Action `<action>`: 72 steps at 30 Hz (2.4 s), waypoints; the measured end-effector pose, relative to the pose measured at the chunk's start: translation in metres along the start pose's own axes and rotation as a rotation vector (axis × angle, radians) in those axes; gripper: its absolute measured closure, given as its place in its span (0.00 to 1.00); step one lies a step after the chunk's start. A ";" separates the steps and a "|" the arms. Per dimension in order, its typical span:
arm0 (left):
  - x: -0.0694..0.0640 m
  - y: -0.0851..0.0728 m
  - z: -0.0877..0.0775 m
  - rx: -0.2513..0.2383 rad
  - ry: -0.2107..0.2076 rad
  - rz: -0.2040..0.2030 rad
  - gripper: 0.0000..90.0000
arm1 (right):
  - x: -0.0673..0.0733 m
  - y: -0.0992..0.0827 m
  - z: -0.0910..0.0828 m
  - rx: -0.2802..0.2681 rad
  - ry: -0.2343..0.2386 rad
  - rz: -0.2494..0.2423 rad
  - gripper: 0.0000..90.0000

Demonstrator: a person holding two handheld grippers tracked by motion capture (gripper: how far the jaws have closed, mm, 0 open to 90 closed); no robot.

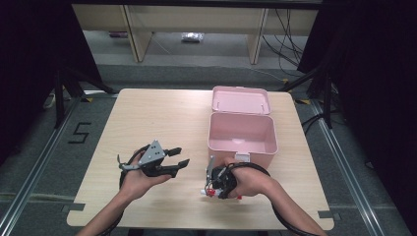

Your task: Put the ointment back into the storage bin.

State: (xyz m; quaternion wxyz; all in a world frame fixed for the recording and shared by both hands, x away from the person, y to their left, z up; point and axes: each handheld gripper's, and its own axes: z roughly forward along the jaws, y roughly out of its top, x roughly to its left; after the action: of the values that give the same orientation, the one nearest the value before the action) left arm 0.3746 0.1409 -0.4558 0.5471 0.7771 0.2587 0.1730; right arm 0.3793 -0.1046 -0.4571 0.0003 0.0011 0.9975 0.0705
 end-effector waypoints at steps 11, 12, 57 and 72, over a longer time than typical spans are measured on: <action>-0.005 0.002 0.001 0.002 -0.006 0.011 0.52 | 0.008 -0.013 -0.039 -0.019 0.010 0.063 0.80; -0.005 0.002 0.001 0.001 -0.006 0.011 0.52 | 0.007 -0.015 -0.042 -0.021 0.012 0.038 0.80; -0.015 0.002 0.010 0.002 -0.045 0.026 0.53 | 0.001 -0.044 -0.106 -0.071 0.009 0.058 0.80; -0.017 0.003 0.010 0.002 -0.051 0.031 0.53 | -0.006 -0.049 -0.119 -0.098 -0.007 0.056 0.80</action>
State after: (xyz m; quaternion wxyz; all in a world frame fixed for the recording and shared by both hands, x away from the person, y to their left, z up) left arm 0.3674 0.1222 -0.4564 0.5499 0.7857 0.2329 0.1614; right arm 0.3849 -0.1696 -0.3463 0.0020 0.0294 0.9924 0.1194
